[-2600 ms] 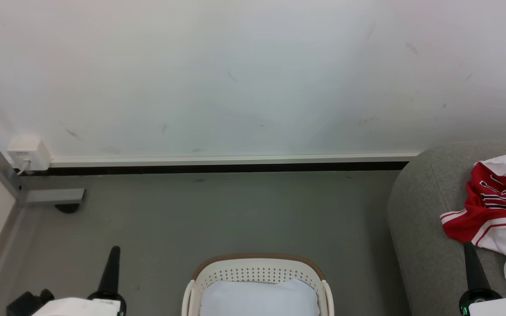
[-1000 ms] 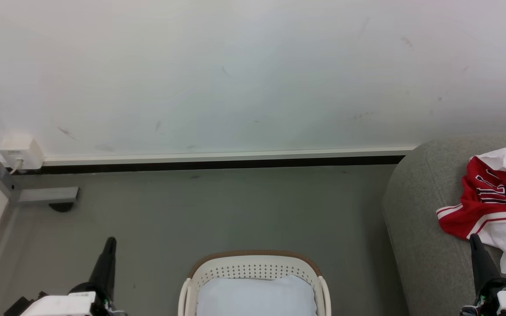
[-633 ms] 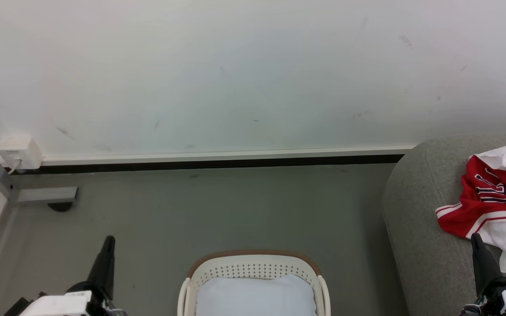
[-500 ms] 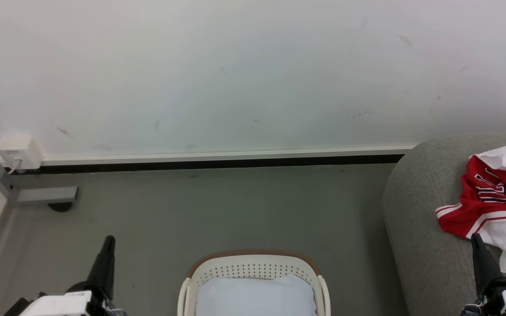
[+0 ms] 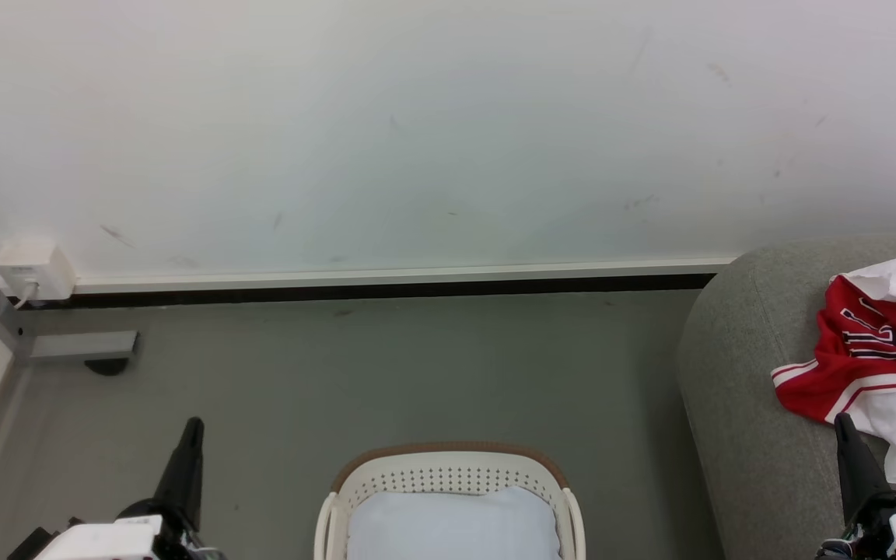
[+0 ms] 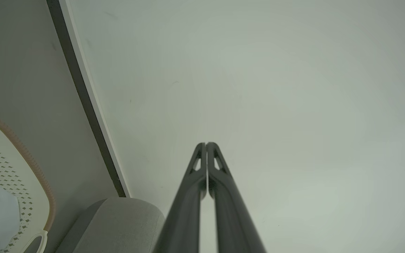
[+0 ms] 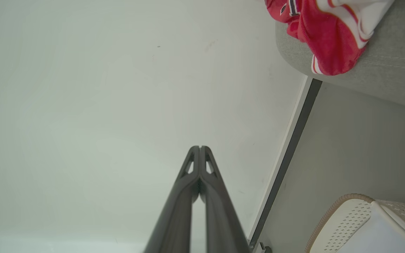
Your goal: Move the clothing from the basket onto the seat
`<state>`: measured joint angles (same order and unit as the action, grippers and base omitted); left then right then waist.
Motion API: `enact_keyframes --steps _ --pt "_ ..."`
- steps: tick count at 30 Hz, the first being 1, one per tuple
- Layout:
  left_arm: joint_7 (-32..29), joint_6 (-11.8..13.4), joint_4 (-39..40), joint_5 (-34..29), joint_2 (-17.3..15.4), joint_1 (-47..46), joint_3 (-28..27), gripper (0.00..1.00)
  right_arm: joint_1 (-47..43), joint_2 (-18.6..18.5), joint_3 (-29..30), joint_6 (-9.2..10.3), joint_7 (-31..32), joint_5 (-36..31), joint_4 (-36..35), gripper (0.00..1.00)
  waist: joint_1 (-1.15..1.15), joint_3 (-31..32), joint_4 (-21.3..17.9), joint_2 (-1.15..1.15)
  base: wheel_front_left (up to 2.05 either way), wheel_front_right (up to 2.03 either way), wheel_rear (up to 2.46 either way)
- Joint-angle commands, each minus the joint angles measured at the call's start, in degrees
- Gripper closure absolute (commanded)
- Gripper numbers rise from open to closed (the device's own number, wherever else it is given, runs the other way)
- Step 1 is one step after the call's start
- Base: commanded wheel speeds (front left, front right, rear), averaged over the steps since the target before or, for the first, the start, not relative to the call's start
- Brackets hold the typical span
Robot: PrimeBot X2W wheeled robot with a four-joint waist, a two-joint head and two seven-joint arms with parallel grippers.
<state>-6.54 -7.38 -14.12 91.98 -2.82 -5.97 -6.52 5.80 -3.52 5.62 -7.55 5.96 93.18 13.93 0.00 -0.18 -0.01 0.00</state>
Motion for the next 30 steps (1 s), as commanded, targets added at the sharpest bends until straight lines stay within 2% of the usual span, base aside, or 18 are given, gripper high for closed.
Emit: enact_keyframes --steps 1,30 --pt "-0.22 -0.20 0.15 0.77 -0.08 -0.48 -0.16 1.00 0.65 0.00 0.19 0.12 -0.02 -0.14 0.13 1.00 0.00 0.00 0.00 0.00 0.00 0.00 0.00" --pt "-0.21 -0.20 0.16 0.78 -0.09 -0.48 -0.14 1.00 0.69 0.20 0.49 0.12 0.33 -0.37 0.15 1.00 0.00 0.00 0.00 0.00 0.00 0.00 0.00"
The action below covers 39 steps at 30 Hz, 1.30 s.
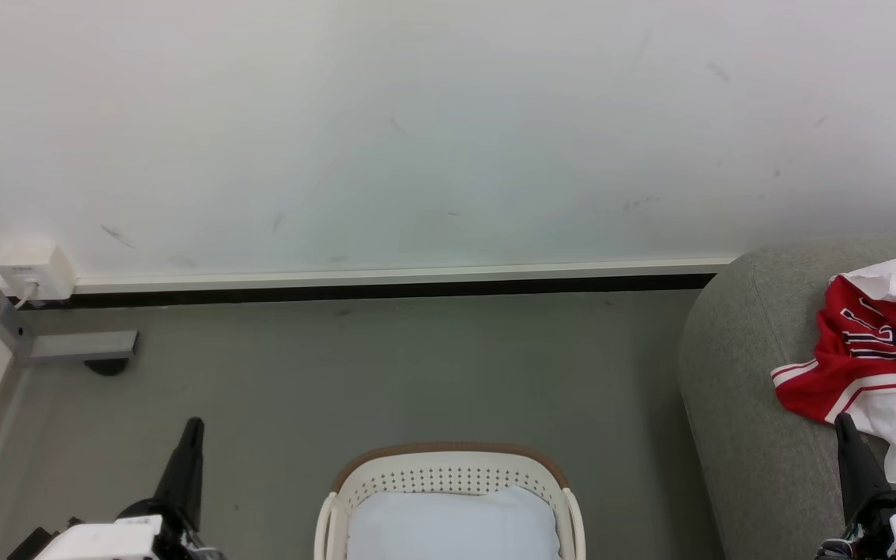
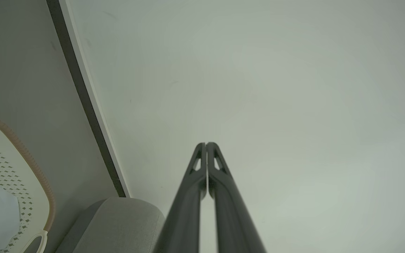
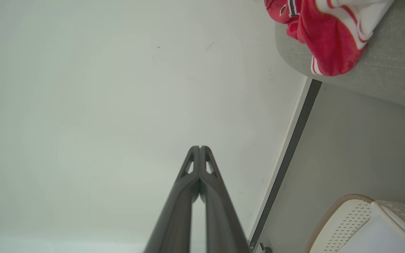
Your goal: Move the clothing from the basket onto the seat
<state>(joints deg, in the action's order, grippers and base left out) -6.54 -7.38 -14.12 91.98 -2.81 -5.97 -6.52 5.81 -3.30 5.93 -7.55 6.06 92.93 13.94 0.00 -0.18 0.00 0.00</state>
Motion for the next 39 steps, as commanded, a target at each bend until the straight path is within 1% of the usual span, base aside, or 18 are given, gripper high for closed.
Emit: enact_keyframes --steps 1,39 --pt "-0.21 -0.20 0.16 0.78 -0.10 -0.47 -0.14 1.00 0.67 -0.01 0.19 0.12 0.24 -0.13 0.13 1.00 0.00 0.00 0.00 0.00 0.00 0.00 0.00" --pt "-0.20 -0.20 0.17 0.79 -0.11 -0.47 -0.13 1.00 0.71 0.17 0.47 0.12 0.45 -0.44 0.15 1.00 0.00 0.00 0.00 0.00 0.00 0.00 0.00"
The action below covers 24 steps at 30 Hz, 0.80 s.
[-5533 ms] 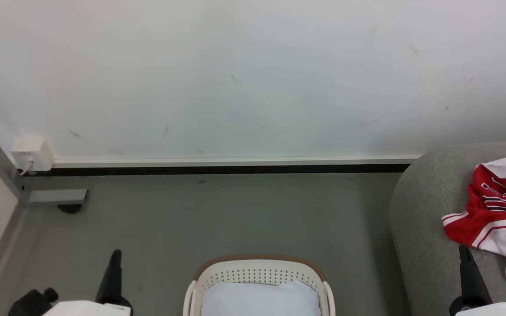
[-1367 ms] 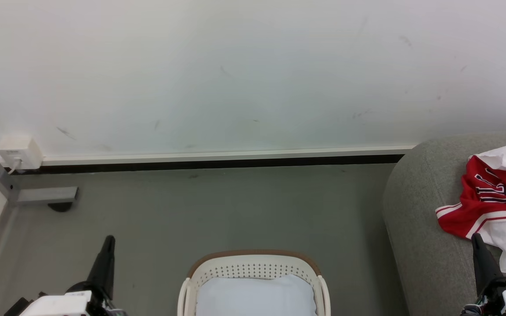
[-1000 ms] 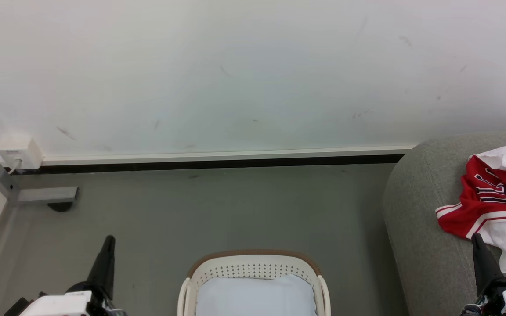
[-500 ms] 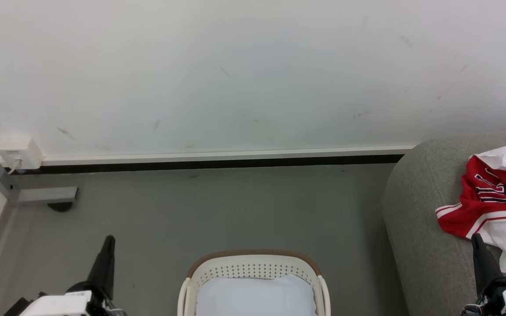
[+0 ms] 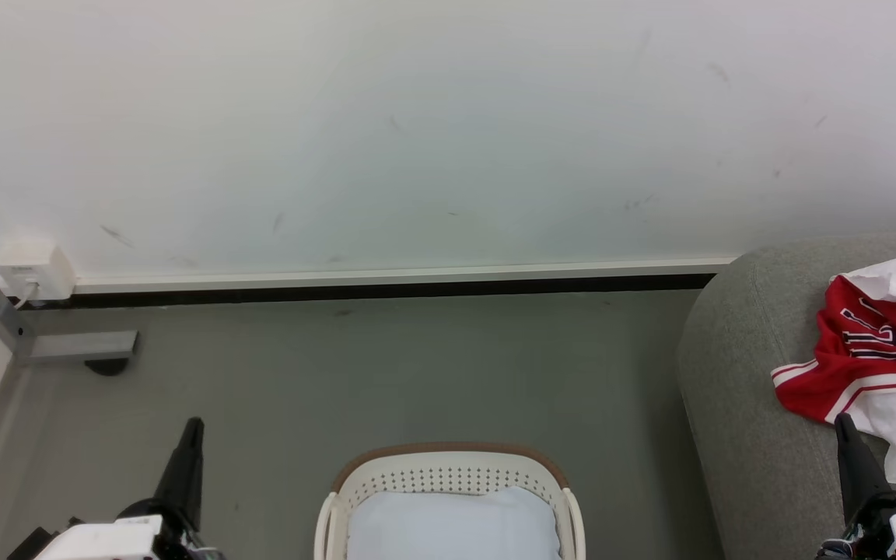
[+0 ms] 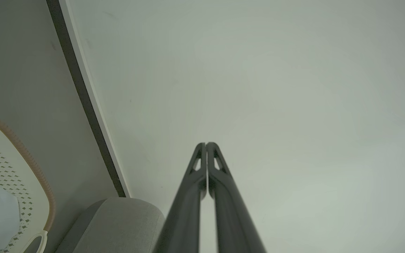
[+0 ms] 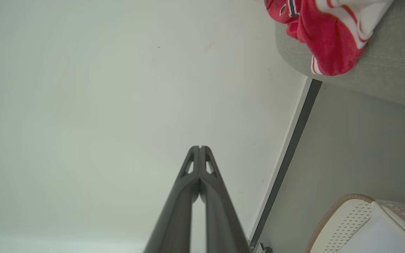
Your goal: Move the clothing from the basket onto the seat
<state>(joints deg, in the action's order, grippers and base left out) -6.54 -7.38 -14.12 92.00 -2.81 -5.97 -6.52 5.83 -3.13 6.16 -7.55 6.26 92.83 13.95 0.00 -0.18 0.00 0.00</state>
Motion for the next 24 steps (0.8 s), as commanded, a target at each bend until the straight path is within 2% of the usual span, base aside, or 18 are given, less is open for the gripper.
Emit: enact_keyframes --steps 1,24 --pt "-0.20 -0.20 0.17 0.78 -0.11 -0.47 -0.13 1.00 0.70 0.00 0.24 0.12 0.26 -0.35 0.14 1.00 0.00 0.00 0.00 0.00 0.00 0.00 0.00" --pt "-0.19 -0.21 0.17 0.78 -0.11 -0.47 -0.13 1.00 0.71 0.07 0.35 0.12 0.23 -0.43 0.14 1.00 0.00 0.00 0.00 0.00 0.00 0.00 0.00"
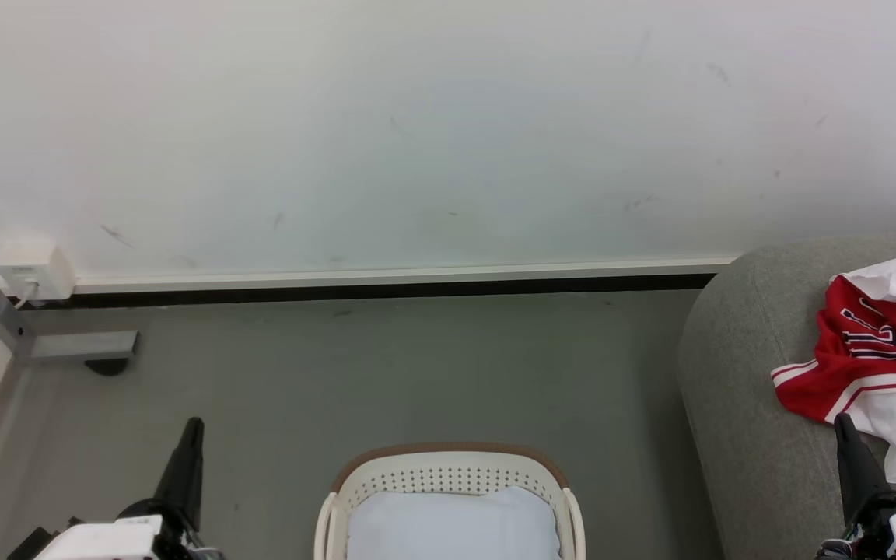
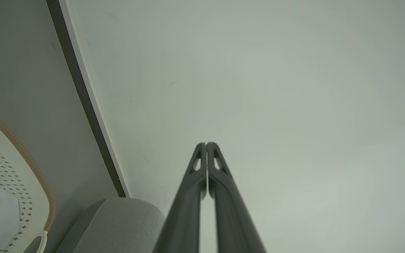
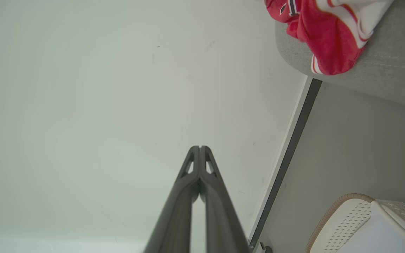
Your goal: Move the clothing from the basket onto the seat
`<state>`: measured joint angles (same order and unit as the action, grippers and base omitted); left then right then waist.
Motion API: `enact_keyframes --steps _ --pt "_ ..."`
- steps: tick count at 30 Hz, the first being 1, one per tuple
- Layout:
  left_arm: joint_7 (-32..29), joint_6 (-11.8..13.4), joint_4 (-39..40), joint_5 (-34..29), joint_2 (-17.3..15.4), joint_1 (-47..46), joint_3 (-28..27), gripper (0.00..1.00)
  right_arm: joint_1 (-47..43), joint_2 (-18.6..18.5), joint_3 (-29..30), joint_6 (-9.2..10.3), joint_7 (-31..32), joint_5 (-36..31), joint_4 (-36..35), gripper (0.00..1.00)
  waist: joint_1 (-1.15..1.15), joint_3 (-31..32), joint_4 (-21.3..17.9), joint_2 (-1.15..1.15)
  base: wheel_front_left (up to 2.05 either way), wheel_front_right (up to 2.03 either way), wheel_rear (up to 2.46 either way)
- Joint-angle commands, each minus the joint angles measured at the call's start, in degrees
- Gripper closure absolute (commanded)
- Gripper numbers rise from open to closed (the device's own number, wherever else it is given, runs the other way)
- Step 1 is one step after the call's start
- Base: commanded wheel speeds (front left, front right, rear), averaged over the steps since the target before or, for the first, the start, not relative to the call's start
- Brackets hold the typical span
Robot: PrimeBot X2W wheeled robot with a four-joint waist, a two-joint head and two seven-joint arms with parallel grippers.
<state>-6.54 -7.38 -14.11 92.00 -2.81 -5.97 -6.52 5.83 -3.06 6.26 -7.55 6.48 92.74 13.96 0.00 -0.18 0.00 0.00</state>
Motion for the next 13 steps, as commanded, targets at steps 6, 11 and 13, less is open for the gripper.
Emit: enact_keyframes --steps 6,11,13 --pt "-0.19 -0.21 0.16 0.78 -0.11 -0.47 -0.13 1.00 0.71 0.02 0.27 0.12 0.03 -0.37 0.13 1.00 0.00 0.00 0.00 0.00 0.00 0.00 0.00" --pt "-0.19 -0.21 0.16 0.79 -0.11 -0.47 -0.12 1.00 0.71 0.03 0.28 0.12 0.05 -0.39 0.13 1.00 0.00 0.00 0.00 0.00 0.00 0.00 0.00" --pt "-0.19 -0.21 0.16 0.78 -0.11 -0.47 -0.12 1.00 0.71 0.04 0.29 0.12 0.06 -0.40 0.13 1.00 0.00 0.00 0.00 0.00 0.00 0.00 0.00"
